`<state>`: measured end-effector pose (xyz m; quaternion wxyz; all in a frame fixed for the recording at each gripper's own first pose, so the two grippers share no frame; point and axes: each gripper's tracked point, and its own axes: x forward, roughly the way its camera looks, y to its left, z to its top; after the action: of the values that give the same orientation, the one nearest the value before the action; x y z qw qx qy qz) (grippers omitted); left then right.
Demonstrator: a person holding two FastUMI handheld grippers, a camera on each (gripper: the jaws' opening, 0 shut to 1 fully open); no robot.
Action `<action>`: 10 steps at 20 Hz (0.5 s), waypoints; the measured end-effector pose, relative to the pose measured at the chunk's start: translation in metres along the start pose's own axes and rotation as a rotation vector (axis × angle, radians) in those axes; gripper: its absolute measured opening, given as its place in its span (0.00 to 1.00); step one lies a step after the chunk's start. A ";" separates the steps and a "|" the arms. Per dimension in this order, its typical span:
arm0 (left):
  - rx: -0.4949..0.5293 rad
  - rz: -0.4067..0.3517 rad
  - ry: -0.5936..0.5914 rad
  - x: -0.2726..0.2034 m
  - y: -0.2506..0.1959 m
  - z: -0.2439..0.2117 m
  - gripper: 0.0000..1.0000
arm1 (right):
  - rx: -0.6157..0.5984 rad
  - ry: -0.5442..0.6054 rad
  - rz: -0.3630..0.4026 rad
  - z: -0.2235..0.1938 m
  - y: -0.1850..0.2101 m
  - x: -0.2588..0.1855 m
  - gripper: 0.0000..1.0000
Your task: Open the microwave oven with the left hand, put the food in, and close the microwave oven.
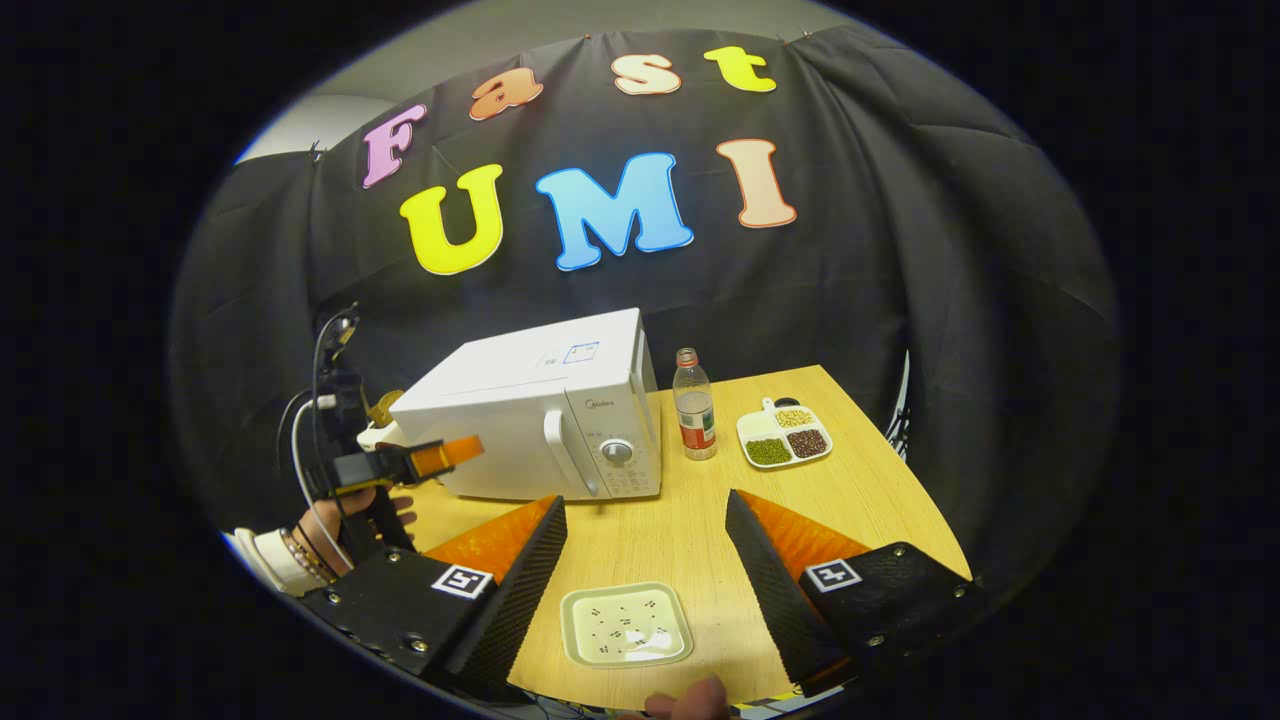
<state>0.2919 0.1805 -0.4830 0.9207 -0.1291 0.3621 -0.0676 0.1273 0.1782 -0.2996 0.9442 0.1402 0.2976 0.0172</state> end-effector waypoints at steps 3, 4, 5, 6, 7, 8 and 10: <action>-0.016 -0.030 -0.016 -0.066 -0.005 -0.007 0.94 | -0.019 -0.044 -0.001 0.013 0.006 -0.019 0.98; -0.003 -0.034 -0.039 -0.086 -0.006 -0.003 0.94 | -0.028 -0.061 -0.002 0.017 0.008 -0.029 0.98; 0.020 -0.030 -0.072 -0.111 -0.006 0.006 0.98 | -0.036 -0.073 -0.001 0.022 0.010 -0.038 0.98; 0.037 -0.027 -0.104 -0.133 -0.008 0.016 0.94 | -0.051 -0.088 -0.001 0.028 0.012 -0.046 0.98; 0.047 -0.030 -0.150 -0.158 -0.014 0.030 0.94 | -0.075 -0.111 -0.005 0.041 0.010 -0.055 0.98; 0.047 -0.037 -0.183 -0.180 -0.020 0.039 0.94 | -0.107 -0.142 -0.008 0.052 0.008 -0.068 0.98; 0.036 -0.049 -0.249 -0.230 -0.039 0.062 0.97 | -0.164 -0.200 0.015 0.074 0.015 -0.089 0.98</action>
<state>0.1653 0.2048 -0.2785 0.9587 -0.1289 0.2405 -0.0800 0.0969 0.1640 -0.1880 0.9773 0.0656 0.1986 0.0343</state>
